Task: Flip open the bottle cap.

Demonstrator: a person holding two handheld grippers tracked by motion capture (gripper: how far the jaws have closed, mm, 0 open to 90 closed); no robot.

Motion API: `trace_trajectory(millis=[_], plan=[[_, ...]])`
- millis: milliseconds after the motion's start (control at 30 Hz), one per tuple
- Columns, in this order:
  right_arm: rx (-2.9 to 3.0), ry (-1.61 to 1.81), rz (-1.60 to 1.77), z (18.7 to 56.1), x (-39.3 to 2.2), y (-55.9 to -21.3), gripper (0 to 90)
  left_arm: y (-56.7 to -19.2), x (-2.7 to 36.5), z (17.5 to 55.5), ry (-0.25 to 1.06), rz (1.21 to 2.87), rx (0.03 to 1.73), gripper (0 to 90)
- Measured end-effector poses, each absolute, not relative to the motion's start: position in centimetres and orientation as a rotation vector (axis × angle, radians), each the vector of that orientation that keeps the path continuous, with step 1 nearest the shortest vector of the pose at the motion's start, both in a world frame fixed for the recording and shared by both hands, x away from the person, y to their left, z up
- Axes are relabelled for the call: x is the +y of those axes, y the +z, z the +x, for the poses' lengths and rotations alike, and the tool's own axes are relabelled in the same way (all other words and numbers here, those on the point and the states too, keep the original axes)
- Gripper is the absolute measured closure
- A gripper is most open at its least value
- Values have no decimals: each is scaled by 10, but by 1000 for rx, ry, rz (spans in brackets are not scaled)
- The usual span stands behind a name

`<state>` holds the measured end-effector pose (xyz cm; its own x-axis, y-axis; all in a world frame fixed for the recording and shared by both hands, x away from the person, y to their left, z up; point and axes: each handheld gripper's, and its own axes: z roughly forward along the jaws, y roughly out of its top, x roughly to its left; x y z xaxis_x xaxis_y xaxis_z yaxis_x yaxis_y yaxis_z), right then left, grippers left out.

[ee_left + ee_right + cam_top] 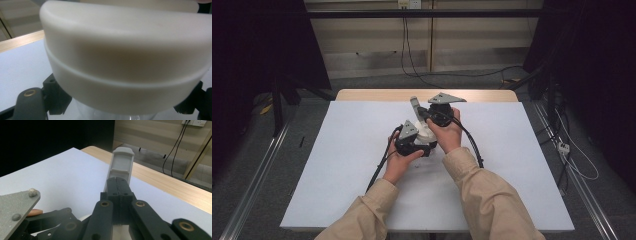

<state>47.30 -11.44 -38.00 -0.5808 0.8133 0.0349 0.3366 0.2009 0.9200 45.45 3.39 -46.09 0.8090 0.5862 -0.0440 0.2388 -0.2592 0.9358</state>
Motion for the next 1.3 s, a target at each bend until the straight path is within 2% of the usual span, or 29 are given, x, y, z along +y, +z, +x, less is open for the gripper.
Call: trace_trajectory(millis=[1300], plan=[[2063, 1303, 1082, 479, -109, -380, 900, -461, 34, 455, 376, 1845, 631, 186]])
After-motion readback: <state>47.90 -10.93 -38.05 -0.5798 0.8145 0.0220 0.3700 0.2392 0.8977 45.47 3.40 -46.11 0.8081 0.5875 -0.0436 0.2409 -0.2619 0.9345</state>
